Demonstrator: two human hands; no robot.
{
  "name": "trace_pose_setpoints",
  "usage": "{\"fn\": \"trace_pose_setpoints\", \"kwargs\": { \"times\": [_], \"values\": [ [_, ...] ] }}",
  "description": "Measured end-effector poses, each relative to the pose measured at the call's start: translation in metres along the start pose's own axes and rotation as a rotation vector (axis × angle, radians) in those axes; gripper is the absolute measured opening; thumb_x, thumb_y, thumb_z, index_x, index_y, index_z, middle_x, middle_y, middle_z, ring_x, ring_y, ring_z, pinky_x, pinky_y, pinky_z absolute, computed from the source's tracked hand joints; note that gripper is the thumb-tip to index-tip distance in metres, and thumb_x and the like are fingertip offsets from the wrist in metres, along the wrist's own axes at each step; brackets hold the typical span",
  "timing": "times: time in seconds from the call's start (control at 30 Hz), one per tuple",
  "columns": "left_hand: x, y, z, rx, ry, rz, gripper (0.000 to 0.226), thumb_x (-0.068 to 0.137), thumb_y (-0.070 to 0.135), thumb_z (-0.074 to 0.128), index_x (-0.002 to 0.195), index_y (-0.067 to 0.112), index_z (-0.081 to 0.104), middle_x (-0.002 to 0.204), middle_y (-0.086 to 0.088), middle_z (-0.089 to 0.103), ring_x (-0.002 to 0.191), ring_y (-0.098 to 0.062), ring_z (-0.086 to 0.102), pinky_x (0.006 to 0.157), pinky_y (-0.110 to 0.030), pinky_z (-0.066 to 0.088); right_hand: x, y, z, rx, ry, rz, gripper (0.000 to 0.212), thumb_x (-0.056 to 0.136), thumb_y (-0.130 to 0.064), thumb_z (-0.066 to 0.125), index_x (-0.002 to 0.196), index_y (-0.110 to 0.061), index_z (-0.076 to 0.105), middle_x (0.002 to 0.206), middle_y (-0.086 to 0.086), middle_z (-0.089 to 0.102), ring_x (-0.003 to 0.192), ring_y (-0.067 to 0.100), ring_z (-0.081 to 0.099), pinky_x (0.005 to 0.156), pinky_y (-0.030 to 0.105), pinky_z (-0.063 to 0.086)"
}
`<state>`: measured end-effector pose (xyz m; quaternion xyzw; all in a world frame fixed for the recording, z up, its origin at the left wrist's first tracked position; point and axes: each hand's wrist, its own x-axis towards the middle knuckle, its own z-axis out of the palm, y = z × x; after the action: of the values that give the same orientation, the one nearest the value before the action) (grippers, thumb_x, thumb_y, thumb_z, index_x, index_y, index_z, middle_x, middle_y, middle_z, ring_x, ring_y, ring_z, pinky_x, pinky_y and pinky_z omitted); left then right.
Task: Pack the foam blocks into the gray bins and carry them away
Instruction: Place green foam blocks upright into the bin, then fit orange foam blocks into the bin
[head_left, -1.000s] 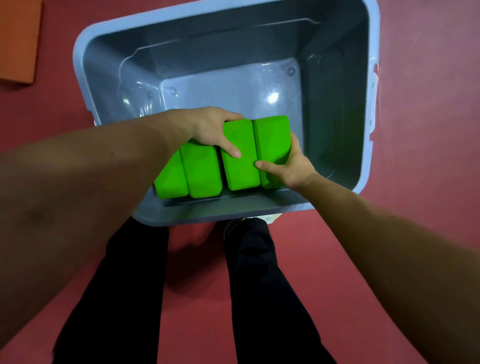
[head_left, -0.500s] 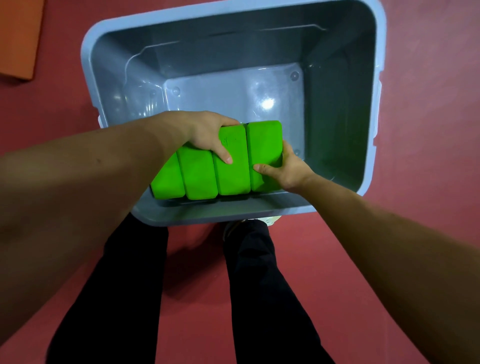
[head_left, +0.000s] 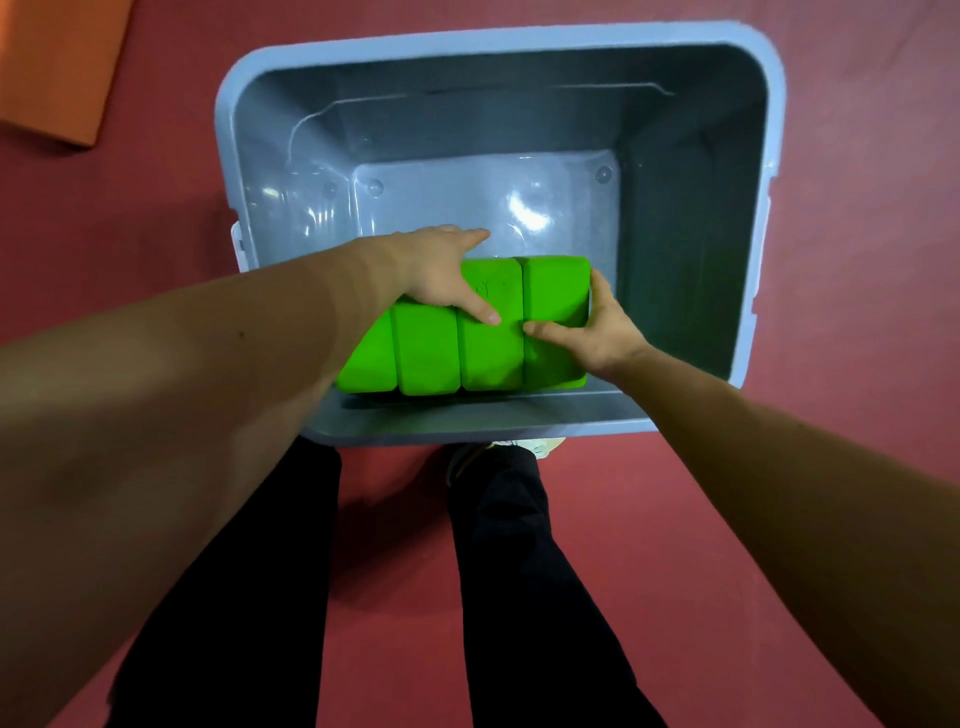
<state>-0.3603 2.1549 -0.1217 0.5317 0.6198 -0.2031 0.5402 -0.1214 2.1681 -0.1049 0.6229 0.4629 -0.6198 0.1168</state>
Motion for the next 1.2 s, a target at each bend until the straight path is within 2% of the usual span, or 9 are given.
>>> {"fn": "trace_pose_setpoints", "kwargs": {
  "times": [0.1, 0.3, 0.43, 0.57, 0.67, 0.77, 0.93, 1.07, 1.2],
  "values": [
    [-0.016, 0.0, -0.013, -0.086, 0.051, -0.014, 0.125, 0.06, 0.081, 0.07, 0.158, 0.033, 0.008, 0.166, 0.001, 0.012, 0.151, -0.021, 0.016, 0.121, -0.043, 0.02, -0.01, -0.026, -0.013, -0.226, 0.05, -0.076, 0.113, 0.074, -0.054, 0.08, 0.158, -0.021, 0.013, 0.162, 0.006, 0.024, 0.147, 0.021, 0.028, 0.119, 0.036, 0.028],
    [-0.056, 0.004, -0.056, -0.348, 0.215, 0.024, 0.101, 0.074, 0.066, 0.072, 0.156, 0.029, 0.027, 0.16, 0.001, 0.031, 0.145, -0.017, 0.032, 0.117, -0.029, 0.026, -0.026, -0.092, -0.023, -0.318, 0.07, -0.194, 0.089, 0.085, -0.049, 0.072, 0.156, -0.018, 0.027, 0.16, 0.005, 0.03, 0.146, 0.019, 0.03, 0.115, 0.027, 0.024],
    [-0.089, 0.005, -0.102, -0.782, 0.352, 0.075, 0.085, 0.073, 0.066, 0.071, 0.146, 0.028, 0.046, 0.143, -0.003, 0.054, 0.127, -0.009, 0.054, 0.109, -0.032, 0.041, -0.05, -0.159, -0.011, -0.152, 0.09, -0.257, 0.075, 0.088, -0.048, 0.069, 0.151, -0.021, 0.038, 0.154, 0.002, 0.041, 0.14, 0.018, 0.041, 0.114, 0.033, 0.034],
    [-0.12, -0.035, -0.16, -1.036, 0.539, 0.042, 0.046, 0.096, 0.056, 0.051, 0.132, 0.028, 0.057, 0.123, 0.005, 0.064, 0.112, -0.013, 0.061, 0.098, -0.036, 0.046, -0.062, -0.234, 0.012, 0.06, 0.094, -0.259, 0.067, 0.086, -0.051, 0.068, 0.144, -0.024, 0.048, 0.144, -0.002, 0.051, 0.129, 0.013, 0.05, 0.11, 0.038, 0.041],
    [-0.137, -0.093, -0.192, -1.305, 0.578, -0.092, 0.054, 0.1, 0.058, 0.037, 0.138, 0.023, 0.052, 0.126, 0.0, 0.059, 0.115, -0.019, 0.058, 0.089, -0.037, 0.044, -0.057, -0.29, 0.041, 0.223, 0.092, -0.227, 0.055, 0.086, -0.049, 0.068, 0.134, -0.023, 0.058, 0.133, -0.003, 0.059, 0.122, 0.013, 0.056, 0.106, 0.045, 0.047],
    [-0.146, -0.173, -0.215, -1.393, 0.575, -0.248, 0.061, 0.098, 0.063, 0.034, 0.144, 0.026, 0.047, 0.127, 0.002, 0.055, 0.113, -0.017, 0.054, 0.094, -0.038, 0.041, -0.04, -0.35, 0.083, 0.333, 0.043, -0.21, 0.023, 0.094, -0.039, 0.064, 0.113, -0.026, 0.064, 0.119, -0.009, 0.063, 0.118, 0.014, 0.058, 0.101, 0.046, 0.052],
    [-0.148, -0.319, -0.227, -1.095, 0.662, -0.535, 0.061, 0.091, 0.062, 0.053, 0.138, 0.024, 0.053, 0.136, -0.004, 0.059, 0.122, -0.027, 0.056, 0.104, -0.036, 0.043, 0.004, -0.44, 0.178, 0.448, -0.012, -0.152, 0.01, 0.096, -0.034, 0.062, 0.099, -0.024, 0.061, 0.122, 0.002, 0.062, 0.119, 0.022, 0.058, 0.097, 0.047, 0.053],
    [-0.137, -0.416, -0.22, -0.696, 0.551, -0.686, 0.091, 0.077, 0.062, 0.07, 0.151, 0.027, 0.032, 0.149, -0.009, 0.044, 0.136, -0.03, 0.044, 0.111, -0.043, 0.036, 0.056, -0.497, 0.262, 0.382, -0.067, -0.109, 0.012, 0.095, -0.036, 0.062, 0.099, -0.025, 0.059, 0.121, 0.004, 0.06, 0.12, 0.025, 0.057, 0.097, 0.049, 0.053],
    [-0.108, -0.47, -0.217, -0.43, 0.426, -0.687, 0.116, 0.07, 0.065, 0.074, 0.157, 0.028, 0.008, 0.159, -0.006, 0.026, 0.145, -0.027, 0.029, 0.11, -0.05, 0.029, 0.113, -0.538, 0.326, 0.319, -0.068, -0.07, 0.015, 0.095, -0.039, 0.061, 0.099, -0.026, 0.056, 0.109, 0.004, 0.058, 0.121, 0.026, 0.056, 0.098, 0.05, 0.052]
  ]
}}
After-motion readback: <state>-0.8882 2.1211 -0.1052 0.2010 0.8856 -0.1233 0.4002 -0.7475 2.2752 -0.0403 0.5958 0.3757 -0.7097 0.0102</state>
